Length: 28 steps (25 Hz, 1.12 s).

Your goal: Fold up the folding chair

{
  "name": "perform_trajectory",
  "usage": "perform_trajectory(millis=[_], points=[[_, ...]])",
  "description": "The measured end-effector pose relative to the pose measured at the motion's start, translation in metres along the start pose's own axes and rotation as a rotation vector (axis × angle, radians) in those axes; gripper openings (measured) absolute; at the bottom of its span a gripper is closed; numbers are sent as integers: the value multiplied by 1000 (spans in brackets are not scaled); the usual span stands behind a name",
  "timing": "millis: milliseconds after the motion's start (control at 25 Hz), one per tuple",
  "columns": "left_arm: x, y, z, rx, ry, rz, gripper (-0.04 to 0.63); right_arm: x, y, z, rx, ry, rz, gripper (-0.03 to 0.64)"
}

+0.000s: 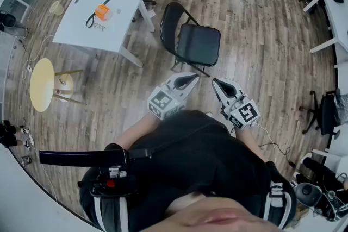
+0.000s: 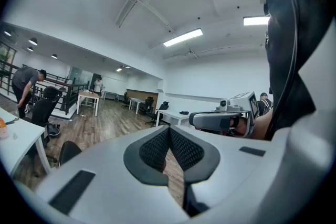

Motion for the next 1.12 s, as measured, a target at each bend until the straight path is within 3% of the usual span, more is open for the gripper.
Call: perform_trajectory(millis=[1120], points=[[30, 6, -25, 27, -48, -1, 5, -32, 4, -10, -89, -59, 31, 9]])
Point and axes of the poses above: the fingertips, and each gripper's own axes: x backward along the fingers, z to its right, y out of its underside, the point moved 2 cm from there along x, backward along the fingers
